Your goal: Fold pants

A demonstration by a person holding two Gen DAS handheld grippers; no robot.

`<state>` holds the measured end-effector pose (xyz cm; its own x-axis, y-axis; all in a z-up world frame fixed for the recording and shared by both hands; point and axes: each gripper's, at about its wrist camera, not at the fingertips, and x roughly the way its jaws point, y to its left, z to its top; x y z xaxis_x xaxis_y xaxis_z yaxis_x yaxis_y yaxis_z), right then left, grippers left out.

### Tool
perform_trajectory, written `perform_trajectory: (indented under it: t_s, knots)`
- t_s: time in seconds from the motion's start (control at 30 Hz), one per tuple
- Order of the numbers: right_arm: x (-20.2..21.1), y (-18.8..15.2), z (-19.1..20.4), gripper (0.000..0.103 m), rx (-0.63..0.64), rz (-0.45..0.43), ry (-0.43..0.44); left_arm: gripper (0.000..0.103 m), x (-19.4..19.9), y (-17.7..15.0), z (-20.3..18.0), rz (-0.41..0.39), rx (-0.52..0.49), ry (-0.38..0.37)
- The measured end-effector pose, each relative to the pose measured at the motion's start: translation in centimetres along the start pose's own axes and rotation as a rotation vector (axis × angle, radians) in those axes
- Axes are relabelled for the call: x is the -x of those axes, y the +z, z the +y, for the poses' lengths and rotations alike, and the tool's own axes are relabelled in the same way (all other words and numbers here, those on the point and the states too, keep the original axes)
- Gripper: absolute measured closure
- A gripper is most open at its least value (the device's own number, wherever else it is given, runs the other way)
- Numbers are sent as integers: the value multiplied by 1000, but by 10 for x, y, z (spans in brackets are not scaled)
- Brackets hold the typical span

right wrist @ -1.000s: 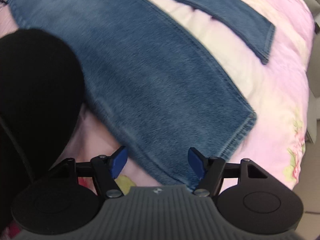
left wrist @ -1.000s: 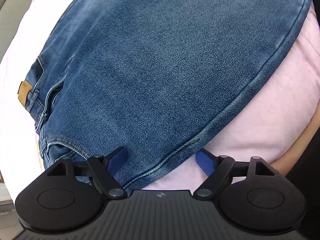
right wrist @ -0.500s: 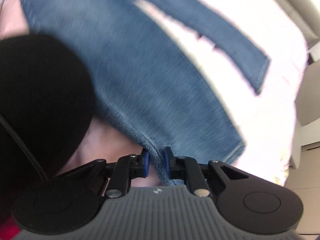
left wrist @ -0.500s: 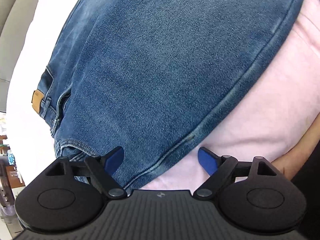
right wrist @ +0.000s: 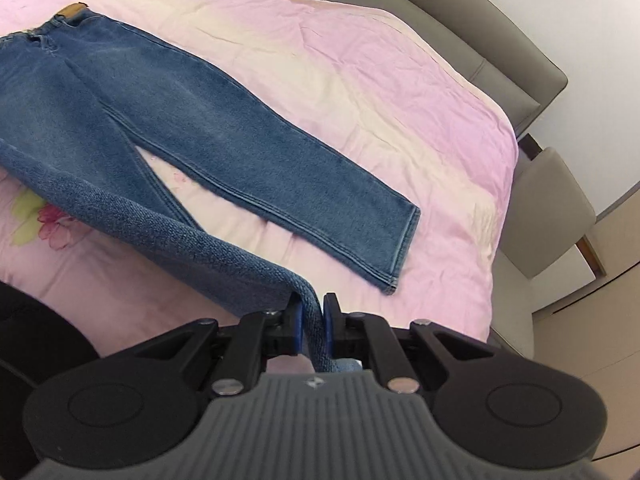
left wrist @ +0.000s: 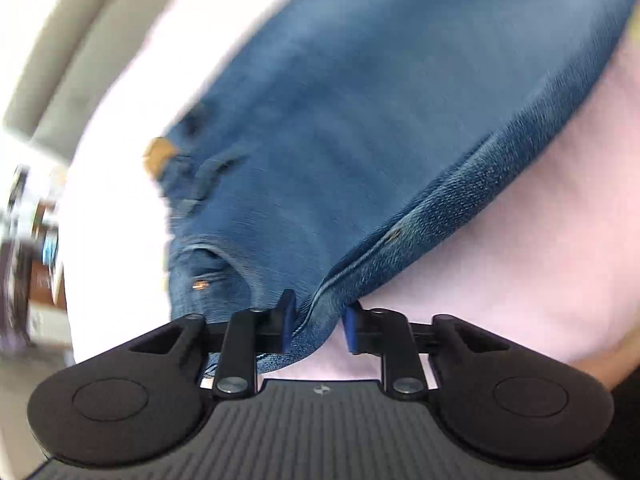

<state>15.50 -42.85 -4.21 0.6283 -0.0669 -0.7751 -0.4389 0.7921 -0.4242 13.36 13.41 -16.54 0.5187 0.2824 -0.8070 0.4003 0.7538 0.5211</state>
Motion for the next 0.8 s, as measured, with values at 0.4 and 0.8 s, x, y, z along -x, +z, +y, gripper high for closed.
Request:
perform_trajectory:
  t_s: [0.4,0.8]
  knots:
    - [-91,92,-53,101,-5,87,-155,85,17,146,127,-154,337,35]
    - [-286,164,-69,101,46,237,-111,85,-129,237,119,37,303,57]
